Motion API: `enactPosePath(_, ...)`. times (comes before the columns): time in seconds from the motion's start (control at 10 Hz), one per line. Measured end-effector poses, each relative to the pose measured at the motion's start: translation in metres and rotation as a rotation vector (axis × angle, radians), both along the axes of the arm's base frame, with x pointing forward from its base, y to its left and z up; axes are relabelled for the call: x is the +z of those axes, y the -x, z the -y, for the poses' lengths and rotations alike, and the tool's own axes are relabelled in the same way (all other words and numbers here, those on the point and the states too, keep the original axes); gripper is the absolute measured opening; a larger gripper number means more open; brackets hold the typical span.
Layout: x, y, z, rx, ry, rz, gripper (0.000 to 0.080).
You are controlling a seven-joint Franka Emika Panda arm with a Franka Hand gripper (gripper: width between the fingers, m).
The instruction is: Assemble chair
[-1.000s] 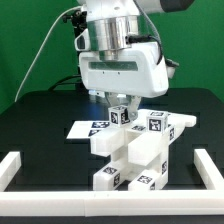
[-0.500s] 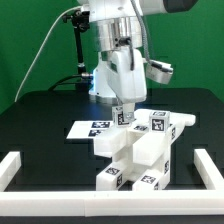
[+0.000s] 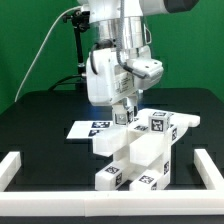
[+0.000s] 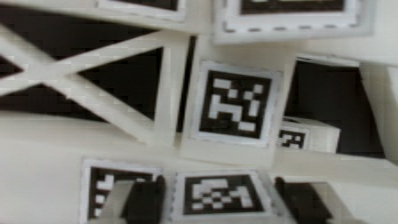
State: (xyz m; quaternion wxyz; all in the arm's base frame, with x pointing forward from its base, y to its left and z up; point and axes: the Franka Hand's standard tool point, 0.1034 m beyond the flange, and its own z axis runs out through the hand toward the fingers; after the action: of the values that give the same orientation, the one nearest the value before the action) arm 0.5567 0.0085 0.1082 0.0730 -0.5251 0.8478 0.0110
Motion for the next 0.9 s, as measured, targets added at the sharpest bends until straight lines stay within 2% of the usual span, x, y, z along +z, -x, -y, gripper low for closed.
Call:
enactPosePath(0.4,0.0007,-0.0015,-0.0060,-0.218,-0.025,-0.013,0.0284)
enactPosePath(0.8,0.0013,-0.0019,-0.0097,-0.235,-0.038,-0.009,0.0284)
enactPosePath(0.9,0.0004,-0.0015,-0.0099,-0.231,-0.037,-0.011,0.0345)
